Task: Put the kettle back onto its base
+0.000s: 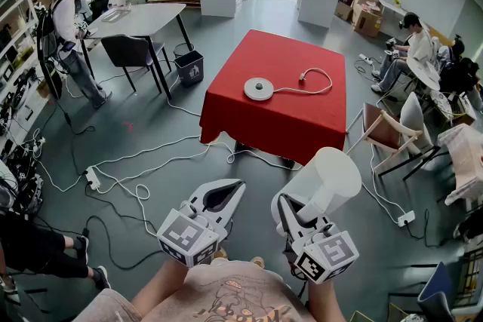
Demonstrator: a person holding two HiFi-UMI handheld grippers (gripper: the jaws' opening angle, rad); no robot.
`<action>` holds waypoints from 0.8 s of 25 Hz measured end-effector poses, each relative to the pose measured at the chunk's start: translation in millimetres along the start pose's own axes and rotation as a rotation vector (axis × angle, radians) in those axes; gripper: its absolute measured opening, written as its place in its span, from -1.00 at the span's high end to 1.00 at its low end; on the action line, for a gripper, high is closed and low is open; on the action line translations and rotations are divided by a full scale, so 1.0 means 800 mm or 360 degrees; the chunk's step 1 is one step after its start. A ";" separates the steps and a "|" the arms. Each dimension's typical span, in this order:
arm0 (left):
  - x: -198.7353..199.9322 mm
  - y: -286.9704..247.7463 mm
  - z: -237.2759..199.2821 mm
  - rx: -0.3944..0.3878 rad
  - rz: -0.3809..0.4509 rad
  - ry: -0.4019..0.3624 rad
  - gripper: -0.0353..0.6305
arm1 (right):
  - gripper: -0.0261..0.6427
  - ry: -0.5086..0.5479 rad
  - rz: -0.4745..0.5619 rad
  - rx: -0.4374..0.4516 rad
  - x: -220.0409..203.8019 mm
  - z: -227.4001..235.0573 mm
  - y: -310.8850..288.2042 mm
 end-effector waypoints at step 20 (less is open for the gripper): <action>0.002 -0.027 0.042 0.0090 -0.0011 -0.0010 0.93 | 0.85 -0.0072 -0.0073 0.0147 0.008 0.042 0.038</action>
Point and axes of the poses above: the fingertips, and each gripper's own axes: y backward along the fingers, z to its right, x out of its top, the point moved 7 cm from there along y, backward along the fingers, and after that the axes turned 14 degrees about -y, right-handed, at the moved point
